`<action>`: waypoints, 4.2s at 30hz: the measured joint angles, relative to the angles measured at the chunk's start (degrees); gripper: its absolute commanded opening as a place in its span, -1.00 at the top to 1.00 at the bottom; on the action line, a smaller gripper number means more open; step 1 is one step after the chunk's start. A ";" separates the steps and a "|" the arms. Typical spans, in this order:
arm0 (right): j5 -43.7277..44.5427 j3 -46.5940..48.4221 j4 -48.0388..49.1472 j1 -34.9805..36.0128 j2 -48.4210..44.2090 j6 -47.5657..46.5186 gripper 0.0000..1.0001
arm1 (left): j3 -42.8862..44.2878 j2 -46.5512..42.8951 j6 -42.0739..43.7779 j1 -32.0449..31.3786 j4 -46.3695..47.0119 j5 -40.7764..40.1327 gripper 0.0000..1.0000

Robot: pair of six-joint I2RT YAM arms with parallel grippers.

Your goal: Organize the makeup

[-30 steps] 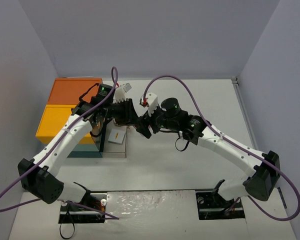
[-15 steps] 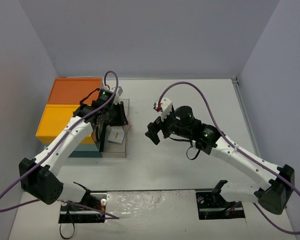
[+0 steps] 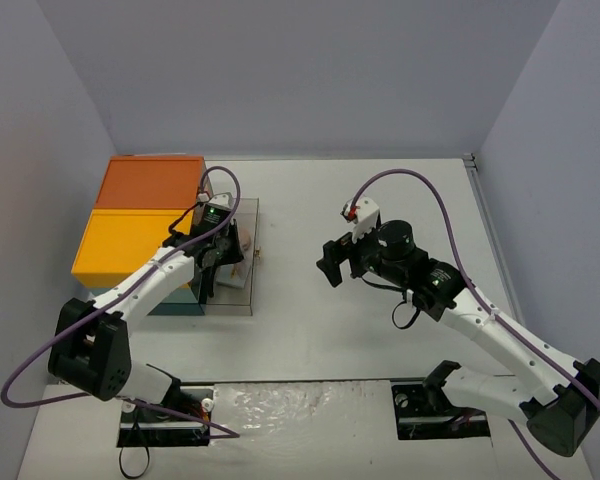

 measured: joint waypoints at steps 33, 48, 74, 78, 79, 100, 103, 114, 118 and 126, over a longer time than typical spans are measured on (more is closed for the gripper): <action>-0.53 -0.32 -1.46 -0.04 2.70 0.23 -1.00 | -7.12 3.64 -0.77 -0.55 10.03 -4.66 -0.51; -1.08 0.69 -1.45 -0.04 4.60 0.54 -1.00 | 12.66 3.43 1.19 -2.29 -0.03 -4.51 -0.46; 5.11 -0.93 -3.06 -0.42 -3.94 3.85 -1.00 | 27.03 29.12 1.26 -8.19 -10.35 -9.51 -0.75; 5.12 -0.91 -3.06 -0.45 -3.31 3.86 -1.00 | 25.24 27.55 1.60 -3.92 -11.28 -11.65 -0.76; 5.12 -0.91 -3.06 -0.45 -3.03 3.86 -1.00 | 24.64 27.16 1.79 -2.83 -11.48 -12.18 -0.76; 6.68 -0.08 -3.36 -0.45 -3.35 3.84 -1.00 | 26.05 15.09 9.54 -1.81 -13.45 -8.74 -0.77; 8.26 0.86 -3.67 -0.45 -4.48 3.82 -1.00 | 31.69 10.90 11.18 -3.09 -13.82 -8.59 -0.78; 20.83 7.33 -7.68 -0.50 -10.83 2.78 -1.00 | 38.29 -9.24 17.93 -2.65 -17.96 -15.14 -0.94; 26.68 11.60 -8.86 -0.50 -13.76 1.25 -1.00 | 38.03 -16.66 20.18 -2.45 -19.81 -18.91 -0.94; 37.04 17.92 -9.67 -0.50 -16.34 -3.93 -1.00 | 32.03 -32.12 22.72 -2.36 -23.43 -25.82 -0.94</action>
